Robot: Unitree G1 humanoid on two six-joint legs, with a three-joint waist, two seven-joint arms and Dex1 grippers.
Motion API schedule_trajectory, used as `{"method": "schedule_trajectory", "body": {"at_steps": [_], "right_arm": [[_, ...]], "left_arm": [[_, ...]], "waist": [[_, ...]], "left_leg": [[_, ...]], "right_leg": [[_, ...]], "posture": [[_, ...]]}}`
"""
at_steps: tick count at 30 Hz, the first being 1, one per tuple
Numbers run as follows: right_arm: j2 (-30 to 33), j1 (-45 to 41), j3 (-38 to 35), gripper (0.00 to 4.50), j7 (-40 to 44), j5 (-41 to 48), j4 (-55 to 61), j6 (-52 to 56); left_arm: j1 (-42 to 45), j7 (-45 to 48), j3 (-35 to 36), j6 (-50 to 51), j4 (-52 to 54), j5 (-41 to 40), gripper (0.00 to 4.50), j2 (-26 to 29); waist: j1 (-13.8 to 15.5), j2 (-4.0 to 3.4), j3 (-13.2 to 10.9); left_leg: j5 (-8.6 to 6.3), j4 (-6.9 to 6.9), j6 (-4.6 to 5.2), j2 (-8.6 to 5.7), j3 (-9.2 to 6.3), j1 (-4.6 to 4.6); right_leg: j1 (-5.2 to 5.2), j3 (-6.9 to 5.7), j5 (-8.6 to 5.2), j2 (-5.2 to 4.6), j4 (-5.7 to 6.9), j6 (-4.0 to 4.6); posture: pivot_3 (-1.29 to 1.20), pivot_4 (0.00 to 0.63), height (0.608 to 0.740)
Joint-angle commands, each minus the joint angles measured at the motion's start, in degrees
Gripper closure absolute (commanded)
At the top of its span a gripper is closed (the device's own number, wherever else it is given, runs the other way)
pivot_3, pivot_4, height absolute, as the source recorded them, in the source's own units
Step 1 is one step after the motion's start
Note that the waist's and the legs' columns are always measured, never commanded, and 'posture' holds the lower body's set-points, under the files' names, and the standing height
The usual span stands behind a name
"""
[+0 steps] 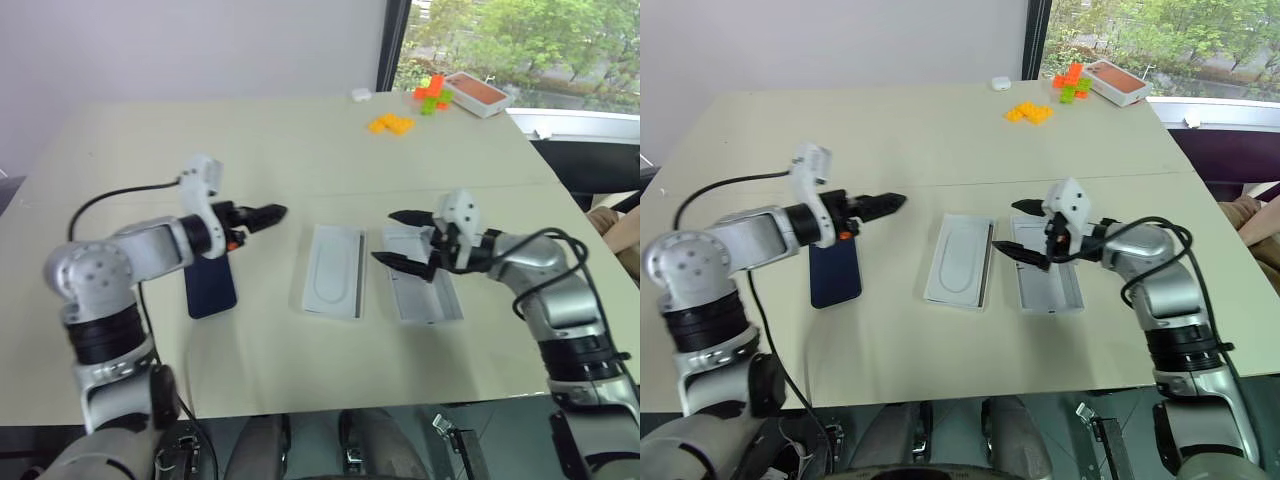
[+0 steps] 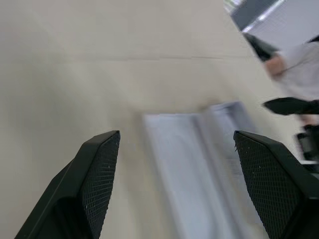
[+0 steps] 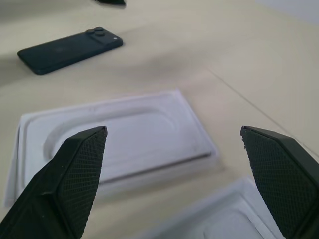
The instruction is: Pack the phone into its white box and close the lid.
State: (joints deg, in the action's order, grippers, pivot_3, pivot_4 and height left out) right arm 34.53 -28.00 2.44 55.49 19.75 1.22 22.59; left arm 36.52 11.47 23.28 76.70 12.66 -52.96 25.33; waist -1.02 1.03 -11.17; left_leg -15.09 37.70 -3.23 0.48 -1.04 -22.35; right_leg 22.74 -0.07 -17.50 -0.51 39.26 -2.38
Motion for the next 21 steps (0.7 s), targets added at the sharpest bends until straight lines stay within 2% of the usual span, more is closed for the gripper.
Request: {"method": "schedule_trajectory", "body": {"at_steps": [1,7,13,17,21], "right_arm": [[-1.39,-2.45,1.13,1.33,-3.72,-1.08,2.86,3.18],[-3.00,-4.24,11.03,4.48,-7.29,-10.02,4.35,4.31],[-3.51,-6.11,16.35,4.48,-9.23,-15.87,4.15,8.92],[-3.82,-7.10,18.07,4.48,-9.09,-17.11,5.33,13.06],[-2.58,-8.19,20.65,4.48,-8.50,-20.02,6.69,15.43]], "left_arm": [[-1.73,5.45,-0.42,-6.59,-0.76,2.10,0.62,3.24],[-8.18,15.85,-1.67,-18.43,-0.73,6.57,0.62,8.78],[-16.83,25.94,-5.80,-31.95,4.56,12.78,0.62,13.65],[-17.21,26.52,-4.86,-31.22,4.19,10.62,0.62,13.41],[-17.43,26.70,-5.55,-32.22,3.90,11.71,0.62,13.56]], "waist": [[0.44,0.01,-0.01],[0.31,0.03,-0.02],[0.25,0.02,-0.02],[0.47,0.02,-0.02],[0.31,0.03,-0.02]], "left_leg": [[0.00,0.00,0.01,-0.01,0.00,0.00],[-0.14,0.20,0.37,-0.09,0.02,-0.17],[-0.28,0.13,0.62,-0.03,0.06,-0.26],[-0.36,0.13,0.78,0.00,0.01,-0.27],[-0.36,0.18,0.83,-0.01,0.02,-0.27]], "right_leg": [[0.00,0.00,0.00,-0.01,0.00,0.01],[-0.01,-0.01,0.01,-0.15,-0.11,0.01],[0.14,0.01,0.01,-0.14,-0.14,0.03],[0.13,-0.03,0.03,-0.16,-0.13,0.09],[0.12,-0.03,0.06,-0.16,-0.13,0.12]], "posture": [[0.00,0.150,0.740],[0.00,0.150,0.740],[0.00,0.150,0.740],[0.00,0.150,0.740],[0.00,0.150,0.740]]}}
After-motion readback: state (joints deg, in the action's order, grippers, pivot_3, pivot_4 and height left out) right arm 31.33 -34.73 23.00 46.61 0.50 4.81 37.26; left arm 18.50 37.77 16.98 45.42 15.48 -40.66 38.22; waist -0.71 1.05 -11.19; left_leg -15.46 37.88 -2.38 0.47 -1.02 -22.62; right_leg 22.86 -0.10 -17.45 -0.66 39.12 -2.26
